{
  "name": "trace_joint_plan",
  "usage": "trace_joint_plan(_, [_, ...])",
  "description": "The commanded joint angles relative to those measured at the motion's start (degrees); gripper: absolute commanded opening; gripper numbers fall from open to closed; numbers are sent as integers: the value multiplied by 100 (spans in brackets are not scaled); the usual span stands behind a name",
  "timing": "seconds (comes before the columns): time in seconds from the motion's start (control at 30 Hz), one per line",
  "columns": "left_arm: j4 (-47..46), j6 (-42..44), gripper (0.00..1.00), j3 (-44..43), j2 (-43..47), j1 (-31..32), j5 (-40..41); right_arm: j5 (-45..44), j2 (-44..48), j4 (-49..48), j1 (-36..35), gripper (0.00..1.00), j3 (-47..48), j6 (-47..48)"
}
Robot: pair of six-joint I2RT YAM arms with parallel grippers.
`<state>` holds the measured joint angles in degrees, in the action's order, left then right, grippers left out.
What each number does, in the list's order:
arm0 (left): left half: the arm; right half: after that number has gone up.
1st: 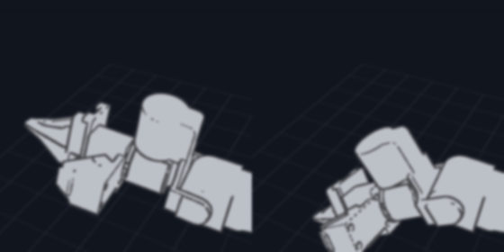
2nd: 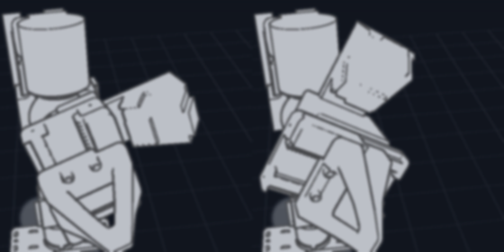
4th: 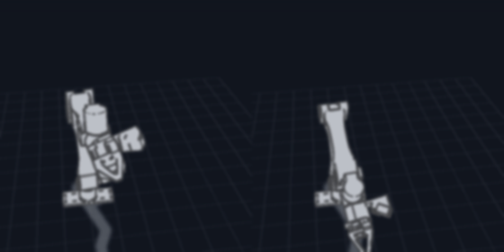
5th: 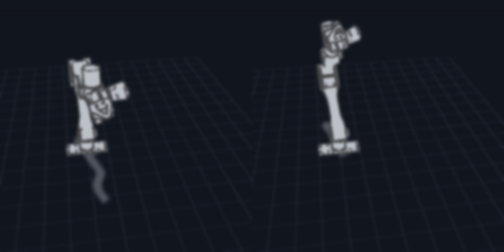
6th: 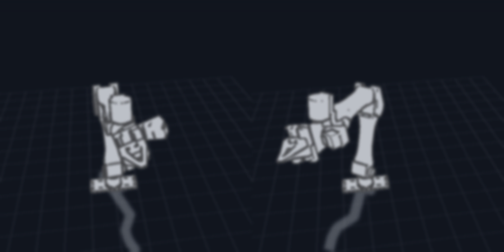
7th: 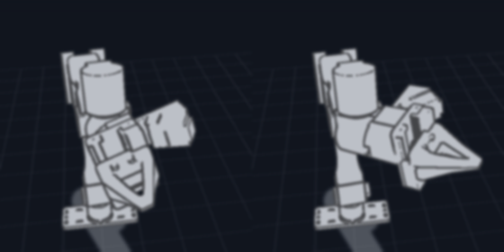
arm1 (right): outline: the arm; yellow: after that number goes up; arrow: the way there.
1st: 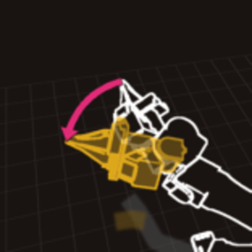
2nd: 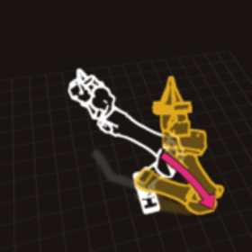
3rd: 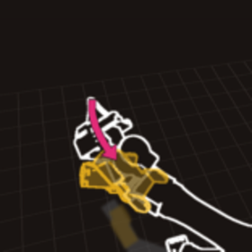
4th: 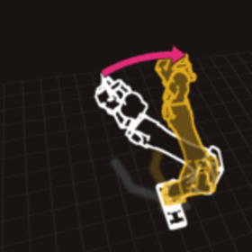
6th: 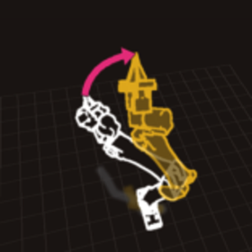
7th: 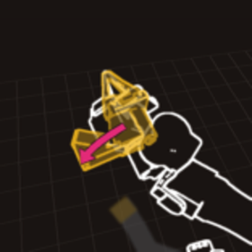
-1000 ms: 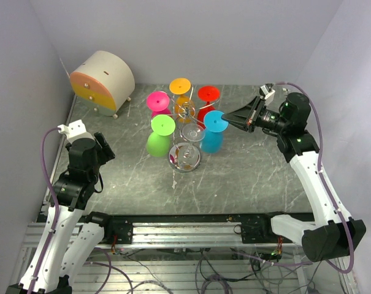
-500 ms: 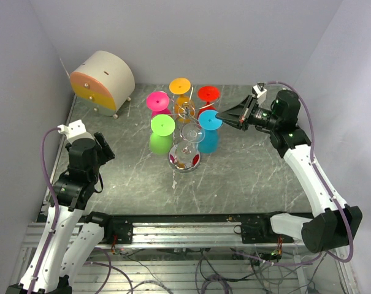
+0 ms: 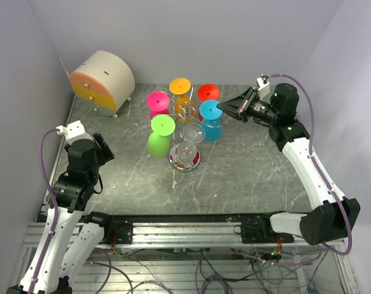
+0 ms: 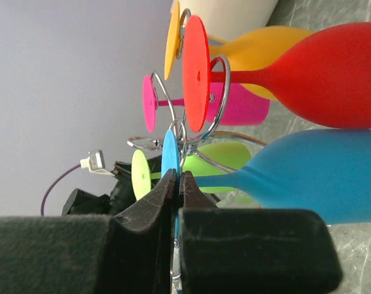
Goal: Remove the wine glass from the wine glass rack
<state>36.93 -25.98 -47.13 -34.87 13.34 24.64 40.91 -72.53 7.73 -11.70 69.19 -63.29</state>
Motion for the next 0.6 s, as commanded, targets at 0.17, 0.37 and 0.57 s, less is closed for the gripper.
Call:
trace_joint_plan(0.17, [9, -41, 73, -136, 34, 37, 113, -729, 399, 289, -18, 0, 147, 258])
trace_joint_plan(0.37, [0, -36, 73, -134, 20, 37, 79, -1345, 921, 842, 18, 0, 67, 489])
trace_joint_plan(0.57, [-10, -43, 73, -130, 45, 37, 60, -1907, 1459, 1190, 63, 0, 8, 582])
